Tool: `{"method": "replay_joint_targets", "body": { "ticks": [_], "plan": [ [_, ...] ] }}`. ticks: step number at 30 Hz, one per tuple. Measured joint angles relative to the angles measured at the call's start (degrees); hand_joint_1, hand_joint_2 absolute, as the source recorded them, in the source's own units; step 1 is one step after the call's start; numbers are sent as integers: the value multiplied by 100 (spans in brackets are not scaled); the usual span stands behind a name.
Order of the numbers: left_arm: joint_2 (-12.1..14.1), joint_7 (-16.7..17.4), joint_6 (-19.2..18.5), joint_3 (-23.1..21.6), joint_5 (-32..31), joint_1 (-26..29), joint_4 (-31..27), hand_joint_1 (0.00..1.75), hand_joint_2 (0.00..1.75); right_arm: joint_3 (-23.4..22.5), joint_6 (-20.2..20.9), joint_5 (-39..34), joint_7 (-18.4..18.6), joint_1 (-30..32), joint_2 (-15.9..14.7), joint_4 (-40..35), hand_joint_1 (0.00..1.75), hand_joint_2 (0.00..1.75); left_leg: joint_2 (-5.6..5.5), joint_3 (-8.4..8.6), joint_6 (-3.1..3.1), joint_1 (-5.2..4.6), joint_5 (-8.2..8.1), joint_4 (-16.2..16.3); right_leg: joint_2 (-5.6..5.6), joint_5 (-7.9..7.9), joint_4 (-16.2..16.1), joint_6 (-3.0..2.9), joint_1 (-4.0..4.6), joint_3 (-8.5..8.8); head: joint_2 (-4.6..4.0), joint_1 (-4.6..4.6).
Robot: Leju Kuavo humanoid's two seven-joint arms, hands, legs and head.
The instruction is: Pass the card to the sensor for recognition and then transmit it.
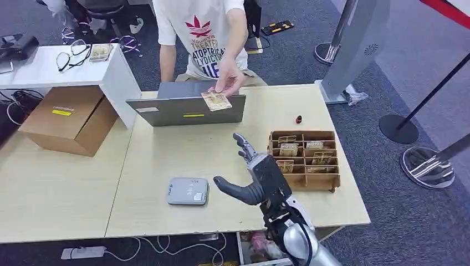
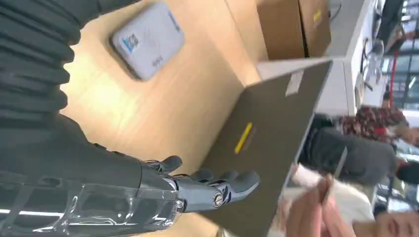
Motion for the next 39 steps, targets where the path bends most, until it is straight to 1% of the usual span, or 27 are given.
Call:
{"method": "replay_joint_targets", "body": {
  "ticks": [6, 11, 17, 19, 21, 26, 33, 34, 36, 37, 38, 39],
  "plan": [
    [70, -48, -127, -2, -39, -1, 0, 0, 0, -269, -321, 874, -323, 46, 57, -15, 0, 175, 1, 1, 0, 0, 0, 0, 1, 0, 0, 0, 0, 0, 0, 0],
    [98, -53, -202, -2, -44, -10, 0, 0, 0, -330, -937, 1952, -725, -119, 192, 135, 0, 175, 3, 1, -1, 1, 1, 0, 3, 0, 2, 0, 1, 0, 0, 0],
    [131, -42, -300, -2, -35, -34, 0, 0, 0, -328, -1432, 2401, -1093, -638, 411, 709, 0, 175, 3, 2, -4, 1, 5, 0, 3, 1, 3, 0, 1, 2, 0, 0],
    [142, -42, -320, -2, -39, -42, 0, 0, 0, -328, -1535, 2475, -1148, -796, 485, 901, 0, 175, 2, 1, -1, 1, 7, 0, 1, 2, 3, 0, 1, 2, 0, 0],
    [153, -61, -335, -2, -70, -44, 0, 0, 0, -326, -1732, 2624, -1189, -971, 555, 1141, 0, 175, 2, 2, -1, 1, 8, 0, 2, 2, 3, 0, 1, 2, 0, 0],
    [188, -138, -422, -13, -214, -50, 0, 0, 0, -333, -2138, 2980, -1205, -1248, 610, 1670, 0, 175, 1, 2, -1, 1, 8, 0, 2, 2, 3, 0, 0, 2, 0, 0],
    [223, -171, -490, -39, -323, -54, 0, 0, 0, -637, -2173, 3511, -1329, -1307, 704, 2103, 0, 175, 0, 1, -1, 1, 7, 0, 0, 2, 2, 0, 0, 2, 0, 0],
    [229, -171, -494, -39, -334, -54, 0, 0, 0, -678, -2175, 3544, -1331, -1308, 719, 2140, 5, 175, 0, 1, -1, 1, 7, 0, 0, 2, 2, 0, 0, 2, 0, 0],
    [240, -171, -505, -39, -343, -54, 0, 0, 0, -748, -2177, 3590, -1340, -1306, 736, 2190, 54, 175, 0, 2, -1, 1, 7, 0, 1, 2, 2, 0, 0, 2, 0, 0],
    [240, -171, -508, -42, -350, -54, 0, 0, 0, -779, -2177, 3605, -1340, -1306, 743, 2208, 134, 175, 0, 2, -1, 1, 7, 0, 1, 2, 2, 0, 0, 2, 0, 0],
    [240, -173, -510, -44, -358, -54, 0, 0, 0, -814, -2177, 3605, -1340, -1305, 750, 2221, 148, 175, 0, 2, -1, 1, 7, 0, 1, 2, 2, 0, 0, 2, 0, 2],
    [243, -173, -512, -44, -367, -53, 0, 0, 0, -833, -2179, 3609, -1342, -1302, 752, 2227, 150, 175, 0, 2, -1, 1, 7, 0, 1, 2, 2, 0, 0, 2, 0, 0]
  ]
}}
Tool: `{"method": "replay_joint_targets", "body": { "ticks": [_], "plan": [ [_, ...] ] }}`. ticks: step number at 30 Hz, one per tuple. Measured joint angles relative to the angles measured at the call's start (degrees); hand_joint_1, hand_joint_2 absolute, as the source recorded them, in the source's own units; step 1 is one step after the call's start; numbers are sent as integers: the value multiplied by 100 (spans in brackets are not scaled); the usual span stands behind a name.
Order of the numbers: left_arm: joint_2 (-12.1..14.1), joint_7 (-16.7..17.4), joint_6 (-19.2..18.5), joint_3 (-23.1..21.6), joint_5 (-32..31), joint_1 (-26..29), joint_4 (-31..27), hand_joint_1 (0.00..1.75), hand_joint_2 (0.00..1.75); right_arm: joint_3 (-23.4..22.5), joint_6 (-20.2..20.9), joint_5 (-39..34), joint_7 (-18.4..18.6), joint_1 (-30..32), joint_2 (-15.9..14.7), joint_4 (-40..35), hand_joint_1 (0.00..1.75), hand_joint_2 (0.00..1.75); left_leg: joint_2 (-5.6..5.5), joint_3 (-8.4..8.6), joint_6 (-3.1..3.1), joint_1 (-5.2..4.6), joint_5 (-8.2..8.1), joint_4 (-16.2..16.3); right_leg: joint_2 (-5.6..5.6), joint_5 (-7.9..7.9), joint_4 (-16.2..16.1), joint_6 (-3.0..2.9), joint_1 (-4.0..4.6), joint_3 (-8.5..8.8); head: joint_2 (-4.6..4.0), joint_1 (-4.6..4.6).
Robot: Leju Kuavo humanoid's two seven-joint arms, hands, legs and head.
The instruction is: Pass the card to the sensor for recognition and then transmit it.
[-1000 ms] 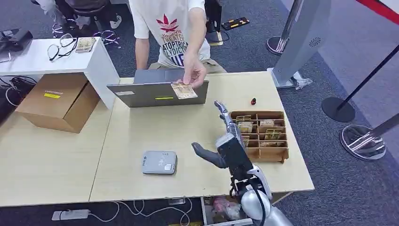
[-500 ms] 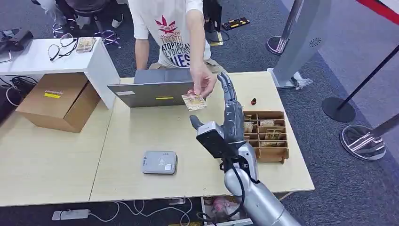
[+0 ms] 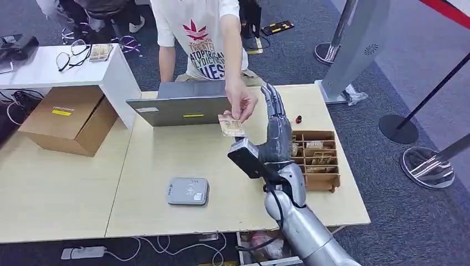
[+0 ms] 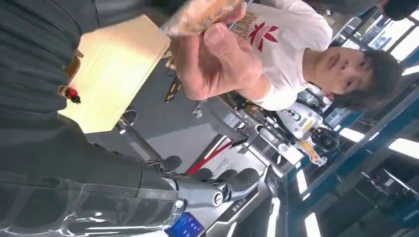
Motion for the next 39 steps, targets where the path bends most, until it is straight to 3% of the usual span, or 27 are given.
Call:
{"method": "replay_joint_targets", "body": {
  "ticks": [2, 6, 16, 22, 26, 33, 39],
  "plan": [
    [6, -4, -9, -4, -33, 0, 0, 0, 0, -55, -4, 20, 0, 11, 0, 2, 166, 175, 0, 0, 0, 0, 0, 0, 0, 0, 0, 0, 0, 0, 0, 0],
    [13, -7, -15, -13, -46, 0, 0, 0, 0, -140, -13, 66, 2, 54, 0, 2, 173, 175, 0, 0, 0, 0, 0, 0, 1, 0, 0, 0, 0, 0, 0, 0],
    [28, -7, -28, -52, -48, 0, 0, 0, 0, -262, -26, 98, -22, 103, 0, -2, 166, 175, 0, 0, 0, 0, 0, 0, 1, 0, 0, 0, 0, 0, 0, 0],
    [31, -7, -9, -55, -48, -1, 0, 0, 0, -341, -28, 105, -50, 128, 0, -2, 171, 175, 0, 0, 0, 0, 0, 0, 1, 0, 0, 0, 0, 0, 0, 0],
    [31, -7, -4, -55, -48, -3, 0, 0, 0, -365, -28, 88, -53, 137, 0, -2, 161, 175, 0, 0, 0, 0, 0, 0, 1, 0, 0, 0, 0, 0, 0, 0],
    [31, 7, -2, -55, -48, -3, 0, 0, 0, -385, -28, 42, -59, 137, 0, 7, 173, 175, 0, 0, 0, 0, 0, 0, 1, 0, 0, 0, 0, 0, 0, 2],
    [28, 63, 22, -55, -33, -5, 0, 0, 0, -385, -28, -127, -140, 131, 4, 79, 169, 175, 0, 0, 0, 0, 0, 0, 1, 0, 0, 0, 0, 0, 0, 0]
  ]
}}
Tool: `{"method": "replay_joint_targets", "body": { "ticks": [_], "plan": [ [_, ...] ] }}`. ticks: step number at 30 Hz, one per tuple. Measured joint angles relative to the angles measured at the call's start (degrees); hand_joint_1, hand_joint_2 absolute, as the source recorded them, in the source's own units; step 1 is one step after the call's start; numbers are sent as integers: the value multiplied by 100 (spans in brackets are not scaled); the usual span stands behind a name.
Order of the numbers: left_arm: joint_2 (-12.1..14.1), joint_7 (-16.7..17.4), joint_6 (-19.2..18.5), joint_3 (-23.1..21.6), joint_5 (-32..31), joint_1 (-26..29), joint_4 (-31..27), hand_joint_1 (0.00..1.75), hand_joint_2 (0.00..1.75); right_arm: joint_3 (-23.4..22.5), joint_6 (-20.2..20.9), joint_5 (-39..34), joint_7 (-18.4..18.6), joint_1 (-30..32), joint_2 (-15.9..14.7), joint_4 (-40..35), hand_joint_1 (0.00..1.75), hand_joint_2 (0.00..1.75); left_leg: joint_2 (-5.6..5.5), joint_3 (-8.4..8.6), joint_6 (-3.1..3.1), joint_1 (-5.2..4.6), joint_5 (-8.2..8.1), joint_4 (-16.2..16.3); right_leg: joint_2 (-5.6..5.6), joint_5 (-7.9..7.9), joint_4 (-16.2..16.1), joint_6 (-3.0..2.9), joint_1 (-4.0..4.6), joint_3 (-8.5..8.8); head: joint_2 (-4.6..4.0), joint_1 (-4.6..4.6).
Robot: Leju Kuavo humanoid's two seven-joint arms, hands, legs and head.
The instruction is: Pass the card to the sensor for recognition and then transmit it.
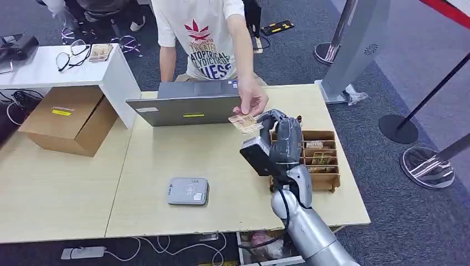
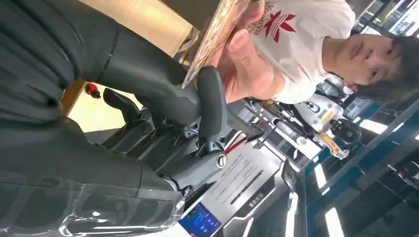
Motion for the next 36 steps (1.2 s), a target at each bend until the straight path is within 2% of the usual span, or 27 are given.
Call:
{"method": "replay_joint_targets", "body": {
  "ticks": [1, 2, 3, 4, 5, 6, 15, 36],
  "plan": [
    [0, 0, 2, 0, 2, 0, 0, 0, 0, 0, 0, -9, -13, -1, 6, 13, 169, 175, 0, 0, 0, 0, 0, 0, 0, 0, 0, 0, 0, 0, 0, 2],
    [0, 2, 4, 0, 2, 0, 0, 0, 0, 0, 0, -17, -26, -3, 11, 26, 129, 175, 0, 0, 0, 0, 0, 0, 0, 0, 0, 0, 0, 0, 0, 0],
    [0, 4, 4, 0, 6, -1, 0, 0, 0, 0, 0, -32, -41, -5, 13, 43, 115, 175, 0, 0, 0, 0, 0, 0, 0, 0, 0, 0, 0, 0, 0, 0],
    [0, 11, 4, 0, 13, -1, 0, 0, 0, 0, 0, -50, -57, -5, 17, 57, 115, 175, 0, 0, 0, 0, 0, 0, 0, 0, 0, 0, 0, 0, 0, 0],
    [0, 24, 7, 0, 20, -1, 0, 0, 0, -2, 0, -63, -72, -6, 26, 74, 5, 175, 0, 0, 0, 0, 0, 0, 0, 0, 0, 0, 0, 0, 0, 2],
    [0, 39, 7, 0, 31, -1, 0, 0, 0, 0, -2, -65, -92, -7, 33, 90, 0, 175, 0, 0, 0, 0, 0, 0, 0, 0, 0, 0, 0, 0, 0, 0],
    [-2, 50, 11, 0, 101, -2, 0, 0, 0, 0, -2, -146, -164, -109, 94, 245, 0, 175, 0, 0, 0, 0, 0, 0, 0, 0, 1, 0, 0, 1, 0, 0],
    [-4, 61, 17, 13, 131, -3, 0, 0, 0, -48, -2, -247, -581, -287, 205, 424, 0, 175, 0, 1, -1, 0, 1, 0, 0, 0, 1, 0, 0, 1, 0, 0]
  ]
}}
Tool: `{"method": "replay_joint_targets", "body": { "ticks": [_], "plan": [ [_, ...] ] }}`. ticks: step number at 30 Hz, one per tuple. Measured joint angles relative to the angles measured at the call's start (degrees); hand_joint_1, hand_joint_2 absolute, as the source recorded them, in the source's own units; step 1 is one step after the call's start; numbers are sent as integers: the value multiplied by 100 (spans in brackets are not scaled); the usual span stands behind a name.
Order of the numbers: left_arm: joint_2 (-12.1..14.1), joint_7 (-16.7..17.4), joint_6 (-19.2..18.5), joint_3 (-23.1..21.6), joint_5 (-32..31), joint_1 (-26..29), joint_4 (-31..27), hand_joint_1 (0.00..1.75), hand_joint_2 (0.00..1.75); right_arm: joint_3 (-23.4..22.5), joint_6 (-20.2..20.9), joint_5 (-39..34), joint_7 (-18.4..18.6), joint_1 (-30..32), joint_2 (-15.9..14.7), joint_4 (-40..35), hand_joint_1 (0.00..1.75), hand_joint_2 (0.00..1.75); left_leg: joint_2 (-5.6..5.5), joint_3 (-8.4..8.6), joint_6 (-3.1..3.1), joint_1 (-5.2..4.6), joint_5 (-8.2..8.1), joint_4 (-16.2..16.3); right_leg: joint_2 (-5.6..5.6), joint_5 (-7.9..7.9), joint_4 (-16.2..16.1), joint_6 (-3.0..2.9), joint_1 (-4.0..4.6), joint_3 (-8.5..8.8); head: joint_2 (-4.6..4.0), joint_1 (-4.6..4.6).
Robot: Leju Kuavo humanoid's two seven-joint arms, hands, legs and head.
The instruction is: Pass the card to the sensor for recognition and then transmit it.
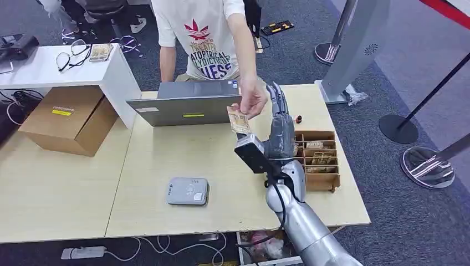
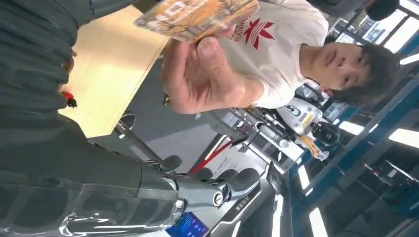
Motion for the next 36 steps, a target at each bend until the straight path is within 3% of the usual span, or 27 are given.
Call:
{"method": "replay_joint_targets", "body": {
  "ticks": [5, 6, 7, 8, 9, 36],
  "plan": [
    [-2, 0, 2, 0, -20, 0, 0, 0, 0, -72, 0, -37, -59, -1, 28, -52, 0, 175, 0, 0, 0, 0, 0, 0, 0, 0, 0, 0, 0, 0, 0, 0],
    [-2, 0, 2, 0, -20, -1, 0, 0, 0, -77, 0, -35, -59, -2, 31, -63, 33, 175, 0, 0, 0, 0, 0, 0, 0, 0, 0, 0, 0, 0, 0, 0],
    [-2, 0, 2, 0, -22, -2, 0, 0, 0, -85, 0, -31, -59, -2, 31, -79, 138, 175, 0, 0, 0, 0, 0, 0, 0, 0, 0, 0, 0, 0, 0, 0],
    [-4, 0, 4, 0, -22, -2, 0, 0, 0, -92, 0, -24, -57, -2, 31, -94, 138, 175, 0, 0, 0, 0, 0, 0, 0, 0, 0, 0, 0, 0, 0, 0],
    [-4, 0, 7, 0, -26, -2, 0, 0, 0, -96, 0, -22, -57, -3, 31, -105, 175, 175, 0, 0, 0, 0, 0, 0, 0, 0, 0, 0, 0, 0, 0, 0],
    [-54, 4, 90, 70, -20, -13, 0, 0, 0, -243, 0, 2, -140, -3, 79, -105, 175, 175, 0, 0, 0, 0, 0, 0, 0, 0, 0, 0, 0, 0, 0, 0]
  ]
}}
